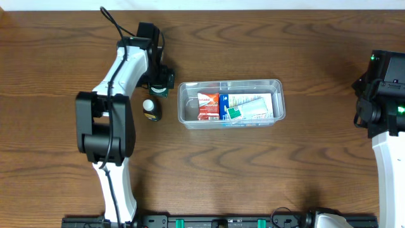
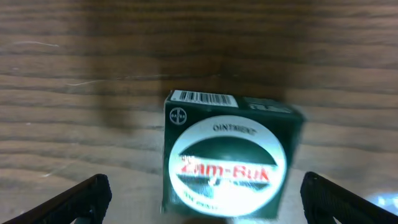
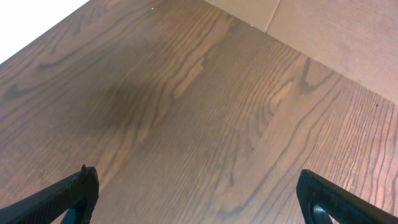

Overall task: Pack container
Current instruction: 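Grasp the green Zam-Buk box with the left gripper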

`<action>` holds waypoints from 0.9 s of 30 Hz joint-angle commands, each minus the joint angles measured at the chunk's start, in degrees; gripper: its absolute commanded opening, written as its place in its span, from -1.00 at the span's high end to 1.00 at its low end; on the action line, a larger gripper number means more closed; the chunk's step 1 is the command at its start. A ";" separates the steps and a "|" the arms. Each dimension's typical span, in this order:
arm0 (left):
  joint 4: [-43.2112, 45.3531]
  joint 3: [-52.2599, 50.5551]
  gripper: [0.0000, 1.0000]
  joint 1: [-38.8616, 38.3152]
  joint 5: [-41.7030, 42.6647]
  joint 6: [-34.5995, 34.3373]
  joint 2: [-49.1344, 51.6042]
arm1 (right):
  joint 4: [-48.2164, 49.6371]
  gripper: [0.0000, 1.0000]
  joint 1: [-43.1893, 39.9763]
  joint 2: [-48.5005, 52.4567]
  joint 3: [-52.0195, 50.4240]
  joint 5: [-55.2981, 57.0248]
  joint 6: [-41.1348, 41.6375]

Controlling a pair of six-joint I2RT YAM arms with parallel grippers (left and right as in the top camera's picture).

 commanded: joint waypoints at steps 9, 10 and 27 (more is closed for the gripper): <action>0.94 0.52 -0.96 0.11 -1.53 -1.11 2.89 | -0.04 -0.98 -0.44 0.15 0.13 0.57 -0.83; 1.01 0.52 -0.96 0.07 -1.44 -1.11 2.99 | -0.04 -0.98 -0.44 0.15 0.13 0.57 -0.83; 1.90 0.09 -0.66 -0.57 -0.07 -1.38 3.82 | -0.04 -0.98 -0.44 0.15 0.13 0.57 -0.83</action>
